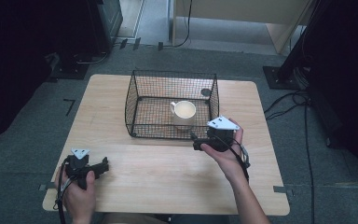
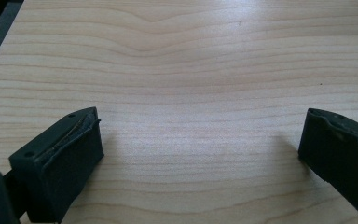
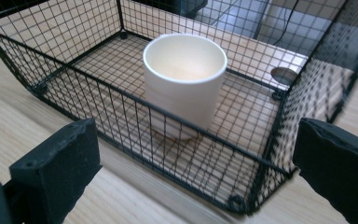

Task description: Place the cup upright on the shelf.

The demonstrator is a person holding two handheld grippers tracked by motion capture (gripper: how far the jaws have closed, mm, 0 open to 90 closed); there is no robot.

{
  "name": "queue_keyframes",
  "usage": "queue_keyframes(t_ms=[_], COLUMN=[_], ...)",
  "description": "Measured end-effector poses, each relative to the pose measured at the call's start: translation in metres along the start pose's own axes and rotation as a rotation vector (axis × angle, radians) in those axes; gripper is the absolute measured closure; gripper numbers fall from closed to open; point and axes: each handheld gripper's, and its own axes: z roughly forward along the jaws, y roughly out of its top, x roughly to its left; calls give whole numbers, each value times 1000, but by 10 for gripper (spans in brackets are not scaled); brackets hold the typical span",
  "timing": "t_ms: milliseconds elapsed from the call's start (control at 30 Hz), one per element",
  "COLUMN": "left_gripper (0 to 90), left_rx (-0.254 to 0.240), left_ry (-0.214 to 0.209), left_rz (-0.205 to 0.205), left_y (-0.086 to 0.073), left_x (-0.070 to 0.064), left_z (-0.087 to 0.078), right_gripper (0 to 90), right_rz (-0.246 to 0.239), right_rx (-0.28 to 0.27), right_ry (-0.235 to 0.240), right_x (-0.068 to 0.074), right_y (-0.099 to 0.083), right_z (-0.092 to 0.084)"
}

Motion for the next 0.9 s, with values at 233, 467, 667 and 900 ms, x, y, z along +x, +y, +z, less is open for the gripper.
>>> queue_keyframes(t_ms=[233, 467, 667, 900], left_gripper=[0, 0, 0, 0], left_rx=[-1, -1, -1, -1], left_ry=[1, 0, 0, 0], left_rz=[0, 0, 0, 0], left_y=[0, 0, 0, 0], left_x=[0, 0, 0, 0], left_z=[0, 0, 0, 0], right_gripper=[4, 4, 4, 4], right_rz=[31, 65, 77, 94], right_rx=[3, 2, 4, 14], right_ry=[-17, -45, -75, -98], right_x=[-13, -26, -36, -45], right_y=[-23, -41, -55, -67], right_z=[-15, -26, -34, -39])
